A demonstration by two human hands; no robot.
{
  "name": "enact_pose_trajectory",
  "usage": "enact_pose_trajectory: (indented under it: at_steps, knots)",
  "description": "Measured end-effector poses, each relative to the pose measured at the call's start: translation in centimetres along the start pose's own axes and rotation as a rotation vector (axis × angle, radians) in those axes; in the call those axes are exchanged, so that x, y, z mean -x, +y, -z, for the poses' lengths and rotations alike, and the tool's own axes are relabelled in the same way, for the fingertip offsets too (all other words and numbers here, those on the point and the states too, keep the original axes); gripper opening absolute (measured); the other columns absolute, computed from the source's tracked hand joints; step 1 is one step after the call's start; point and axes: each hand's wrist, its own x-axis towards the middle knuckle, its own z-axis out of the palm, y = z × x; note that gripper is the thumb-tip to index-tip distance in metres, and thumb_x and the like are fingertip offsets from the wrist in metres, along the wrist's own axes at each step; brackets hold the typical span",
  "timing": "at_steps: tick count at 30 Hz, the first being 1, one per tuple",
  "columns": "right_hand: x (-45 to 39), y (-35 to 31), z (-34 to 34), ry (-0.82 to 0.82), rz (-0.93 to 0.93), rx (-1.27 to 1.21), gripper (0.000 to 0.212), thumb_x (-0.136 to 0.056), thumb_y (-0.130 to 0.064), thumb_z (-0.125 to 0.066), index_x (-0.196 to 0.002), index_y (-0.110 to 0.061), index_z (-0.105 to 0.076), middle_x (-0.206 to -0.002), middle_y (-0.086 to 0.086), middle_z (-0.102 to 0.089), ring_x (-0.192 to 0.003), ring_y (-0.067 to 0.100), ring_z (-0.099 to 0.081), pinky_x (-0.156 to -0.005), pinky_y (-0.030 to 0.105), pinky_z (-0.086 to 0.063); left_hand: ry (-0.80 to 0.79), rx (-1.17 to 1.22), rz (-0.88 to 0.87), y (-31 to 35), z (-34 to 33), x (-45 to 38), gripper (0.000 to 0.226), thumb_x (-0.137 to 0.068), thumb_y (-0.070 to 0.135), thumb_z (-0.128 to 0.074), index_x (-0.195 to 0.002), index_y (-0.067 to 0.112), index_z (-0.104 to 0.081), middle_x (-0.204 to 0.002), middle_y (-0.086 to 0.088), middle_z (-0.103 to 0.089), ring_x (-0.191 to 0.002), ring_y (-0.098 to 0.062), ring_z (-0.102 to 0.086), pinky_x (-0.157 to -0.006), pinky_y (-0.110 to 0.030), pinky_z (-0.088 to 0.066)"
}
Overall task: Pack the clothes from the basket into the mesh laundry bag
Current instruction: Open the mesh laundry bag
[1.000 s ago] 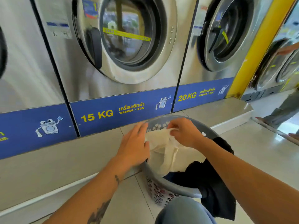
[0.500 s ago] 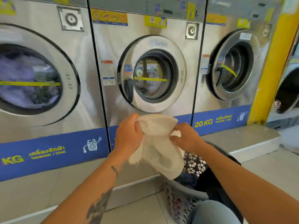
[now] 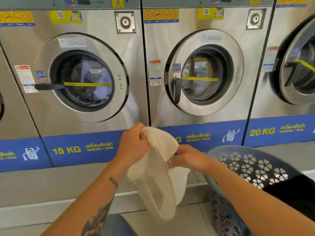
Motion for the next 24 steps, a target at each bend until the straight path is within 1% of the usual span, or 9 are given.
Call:
enact_pose_trajectory:
  at_steps: [3, 6, 8, 11, 13, 16, 19, 22, 24]
  knots:
    - [-1.3, 2.7, -2.1, 0.092, -0.055, 0.001, 0.017, -0.089, -0.011, -0.066, -0.098, -0.018, -0.077, -0.102, -0.004, -0.076, -0.106, 0.013, -0.067, -0.091, 0.027, -0.050, -0.122, -0.028, 0.092, -3.1, -2.6, 1.4, 0.020, -0.087, 0.016, -0.043, -0.087, 0.034, -0.052, -0.080, 0.003, -0.062, -0.079, -0.021, -0.057, -0.057, -0.033, -0.041]
    - [-2.1, 5.9, -3.0, 0.105, -0.191, -0.079, 0.032, -0.089, -0.001, -0.055, -0.112, -0.015, -0.073, -0.112, 0.009, -0.074, -0.106, 0.019, -0.067, -0.079, 0.026, -0.050, -0.231, 0.003, 0.164, -5.4, -5.1, 3.3, 0.034, -0.084, 0.008, -0.044, -0.097, 0.038, -0.050, -0.077, 0.001, -0.058, -0.068, -0.020, -0.054, -0.056, -0.031, -0.041]
    - [-2.5, 8.1, -2.9, 0.084, -0.314, -0.167, 0.037, -0.083, -0.008, -0.056, -0.114, -0.024, -0.070, -0.117, 0.010, -0.072, -0.113, 0.025, -0.066, -0.079, 0.030, -0.049, -0.305, 0.019, 0.227, -6.4, -6.6, 4.2, 0.040, -0.080, 0.003, -0.044, -0.102, 0.037, -0.048, -0.080, -0.001, -0.058, -0.067, -0.020, -0.054, -0.055, -0.031, -0.043]
    - [-2.5, 11.3, -2.6, -0.059, -0.393, -0.277, 0.051, -0.069, -0.022, -0.060, -0.120, -0.029, -0.065, -0.122, 0.008, -0.070, -0.117, 0.025, -0.064, -0.084, 0.035, -0.050, -0.342, 0.041, 0.289, -7.4, -9.0, 4.3, 0.040, -0.077, 0.004, -0.045, -0.100, 0.037, -0.049, -0.091, -0.003, -0.061, -0.072, -0.020, -0.060, -0.058, -0.032, -0.047]
    - [-2.6, 12.7, -2.5, -0.067, -0.404, -0.235, 0.050, -0.072, -0.024, -0.065, -0.122, -0.028, -0.062, -0.122, 0.007, -0.069, -0.116, 0.024, -0.065, -0.083, 0.035, -0.053, -0.364, 0.077, 0.321, -7.7, -10.9, 4.0, 0.041, -0.076, 0.004, -0.044, -0.099, 0.037, -0.050, -0.090, -0.004, -0.063, -0.073, -0.022, -0.059, -0.058, -0.031, -0.046]
    - [-3.2, 13.7, -2.5, 0.066, -0.342, -0.027, 0.018, -0.091, -0.021, -0.062, -0.109, -0.018, -0.065, -0.109, 0.016, -0.070, -0.096, 0.024, -0.069, -0.080, 0.044, -0.058, -0.405, 0.129, 0.328, -7.5, -13.2, 4.2, 0.038, -0.081, 0.006, -0.042, -0.106, 0.032, -0.053, -0.079, -0.003, -0.060, -0.069, -0.021, -0.056, -0.057, -0.030, -0.040]
    - [-4.2, 15.2, -1.6, 0.288, -0.303, 0.040, 0.013, -0.094, -0.019, -0.057, -0.090, -0.009, -0.064, -0.088, 0.022, -0.070, -0.073, 0.025, -0.065, -0.076, 0.056, -0.059, -0.431, 0.156, 0.240, -7.4, -15.2, 3.8, 0.028, -0.095, 0.018, -0.041, -0.115, 0.033, -0.052, -0.062, 0.003, -0.053, -0.059, -0.016, -0.050, -0.057, -0.031, -0.036]
    - [-4.9, 15.9, 0.1, 0.484, -0.279, -0.093, 0.008, -0.095, -0.012, -0.059, -0.091, -0.020, -0.061, -0.080, 0.014, -0.069, -0.066, 0.022, -0.062, -0.062, 0.041, -0.059, -0.419, 0.245, 0.143, -7.0, -15.9, 2.9, 0.027, -0.097, 0.020, -0.046, -0.116, 0.039, -0.051, -0.059, -0.008, -0.050, -0.053, -0.016, -0.045, -0.061, -0.034, -0.042]
    - [-5.5, 16.2, 1.3, 0.593, -0.279, -0.267, 0.014, -0.094, -0.009, -0.063, -0.097, -0.020, -0.056, -0.080, 0.009, -0.063, -0.063, 0.018, -0.057, -0.054, 0.032, -0.053, -0.443, 0.266, 0.043, -6.6, -15.7, 2.3, 0.032, -0.097, 0.010, -0.044, -0.110, 0.037, -0.055, -0.063, -0.006, -0.050, -0.052, -0.012, -0.041, -0.059, -0.027, -0.041]
